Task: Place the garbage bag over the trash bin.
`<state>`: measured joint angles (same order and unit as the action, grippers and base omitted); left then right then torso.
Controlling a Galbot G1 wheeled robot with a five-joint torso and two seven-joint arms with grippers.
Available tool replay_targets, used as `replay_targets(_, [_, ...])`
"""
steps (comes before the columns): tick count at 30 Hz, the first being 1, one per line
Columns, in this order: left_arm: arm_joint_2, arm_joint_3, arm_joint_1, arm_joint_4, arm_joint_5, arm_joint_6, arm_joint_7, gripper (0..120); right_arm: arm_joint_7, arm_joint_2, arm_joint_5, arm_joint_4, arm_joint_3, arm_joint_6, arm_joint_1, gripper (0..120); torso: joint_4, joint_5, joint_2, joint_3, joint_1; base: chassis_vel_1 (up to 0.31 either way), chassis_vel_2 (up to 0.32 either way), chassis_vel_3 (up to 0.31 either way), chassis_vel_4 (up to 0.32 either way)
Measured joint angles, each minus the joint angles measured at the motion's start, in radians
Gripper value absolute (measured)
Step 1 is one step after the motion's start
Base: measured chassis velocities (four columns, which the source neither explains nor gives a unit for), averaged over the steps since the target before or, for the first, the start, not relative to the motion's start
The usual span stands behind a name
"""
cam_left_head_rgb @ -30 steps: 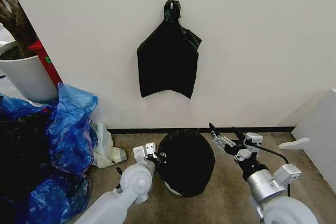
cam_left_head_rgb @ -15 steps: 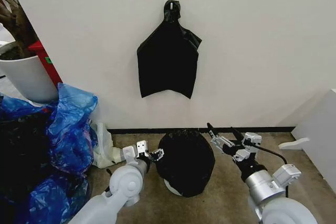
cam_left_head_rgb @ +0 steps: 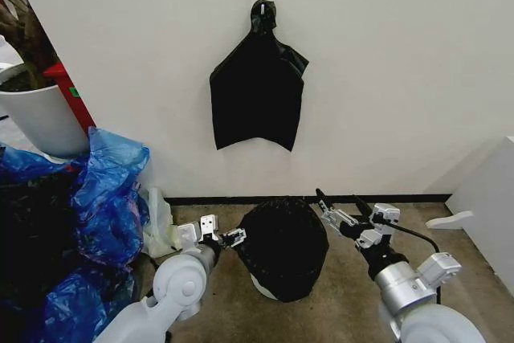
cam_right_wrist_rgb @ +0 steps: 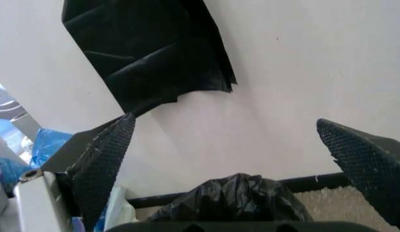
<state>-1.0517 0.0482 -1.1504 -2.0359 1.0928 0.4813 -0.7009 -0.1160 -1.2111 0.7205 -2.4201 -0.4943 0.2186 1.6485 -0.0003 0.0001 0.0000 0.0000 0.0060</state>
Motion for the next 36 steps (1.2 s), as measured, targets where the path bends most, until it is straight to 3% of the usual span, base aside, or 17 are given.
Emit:
replay_targets(3, [0.004,0.001,0.002,0.015,-0.061,0.008,0.044,100,0.0,-0.002,0.001,0.001,0.001,0.0,0.006,100,-0.0001,-0.0001,0.0,0.0,0.0,0.0,0.0,0.0,0.0])
replay_targets(10, [0.008,0.003,0.001,0.054,-0.219,0.054,0.258,100,0.004,0.003,0.001,0.005,0.009,0.0,0.012,100,-0.0001,-0.0001,0.0,0.0,0.0,0.0,0.0,0.0,0.0])
replay_targets(16, [0.015,0.009,0.001,0.055,-0.275,0.083,0.305,100,0.005,0.014,0.001,0.006,0.009,0.0,0.009,100,-0.0001,-0.0001,0.0,0.0,0.0,0.0,0.0,0.0,0.0])
replay_targets(25, [0.038,0.038,-0.017,0.086,-0.459,0.014,0.607,100,0.014,0.03,0.004,0.008,0.014,0.0,0.012,100,0.0001,-0.0001,0.0,0.0,0.0,0.0,0.0,0.0,0.0])
replay_targets(36, [0.035,0.044,-0.032,0.054,-0.386,-0.067,0.643,100,0.039,0.035,-0.014,0.023,0.027,0.001,0.014,100,0.0,0.0,0.0,0.0,0.0,0.0,0.0,0.0,0.0])
